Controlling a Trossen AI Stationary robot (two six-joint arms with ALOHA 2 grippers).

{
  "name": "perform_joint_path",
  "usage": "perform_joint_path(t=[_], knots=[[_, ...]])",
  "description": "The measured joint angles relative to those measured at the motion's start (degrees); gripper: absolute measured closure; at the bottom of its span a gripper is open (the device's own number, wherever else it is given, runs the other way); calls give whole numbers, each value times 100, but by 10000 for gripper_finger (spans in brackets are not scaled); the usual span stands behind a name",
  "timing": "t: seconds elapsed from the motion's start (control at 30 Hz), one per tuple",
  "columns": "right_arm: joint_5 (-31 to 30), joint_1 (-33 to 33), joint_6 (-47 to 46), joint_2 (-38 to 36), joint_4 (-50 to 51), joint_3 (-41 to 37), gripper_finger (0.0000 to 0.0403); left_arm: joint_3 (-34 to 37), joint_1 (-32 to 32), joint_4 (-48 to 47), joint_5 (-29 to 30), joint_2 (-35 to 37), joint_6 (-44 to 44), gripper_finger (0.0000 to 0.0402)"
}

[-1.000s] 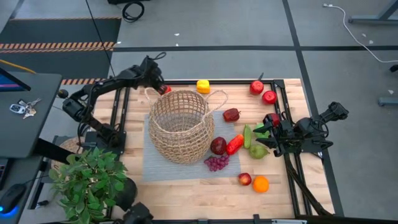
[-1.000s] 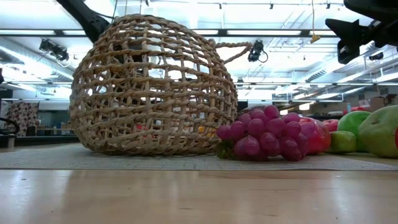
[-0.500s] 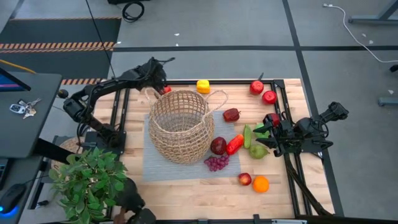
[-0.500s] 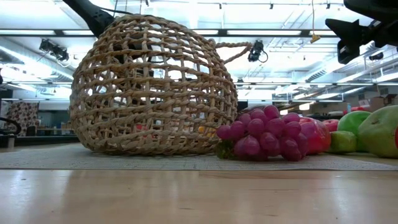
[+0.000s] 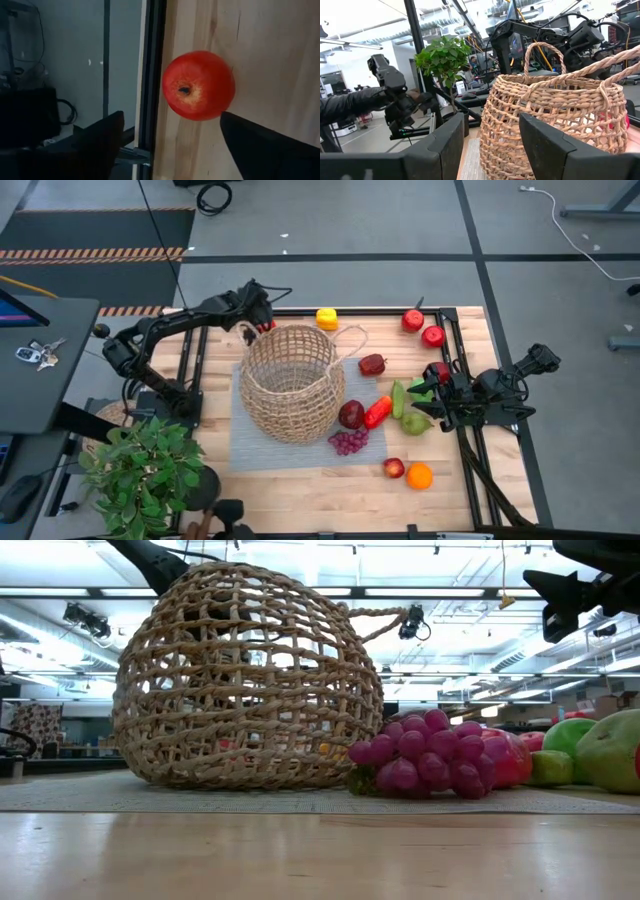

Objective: Build produce basket
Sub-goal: Put the red apple into the brown basket

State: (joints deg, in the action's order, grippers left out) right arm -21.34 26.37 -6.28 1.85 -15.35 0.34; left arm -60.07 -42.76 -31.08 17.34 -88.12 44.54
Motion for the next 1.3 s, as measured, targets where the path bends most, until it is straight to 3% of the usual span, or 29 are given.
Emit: perform_joint_path(t=[0.1, 0.2, 0.47, 0.7, 1.0, 1.3], knots=[[0, 0, 0, 0, 0, 0, 206, 0, -91, -105, -245, 0, -274, 35], [0, 0, 0, 0, 0, 0, 206, 36, -176, -213, -925, 0, -491, 20], [0, 0, 0, 2, 0, 0, 206, 50, -173, 5, -1679, -113, -810, 12], [0, 2, 0, 0, -1, 2, 206, 50, -212, 406, -1632, -636, -942, 12], [0, 1, 0, 2, 0, 1, 206, 44, -213, 880, -868, -1159, -757, 12], [-1, 2, 0, 2, 0, 1, 206, 52, -240, 838, -853, -1507, -744, 12]])
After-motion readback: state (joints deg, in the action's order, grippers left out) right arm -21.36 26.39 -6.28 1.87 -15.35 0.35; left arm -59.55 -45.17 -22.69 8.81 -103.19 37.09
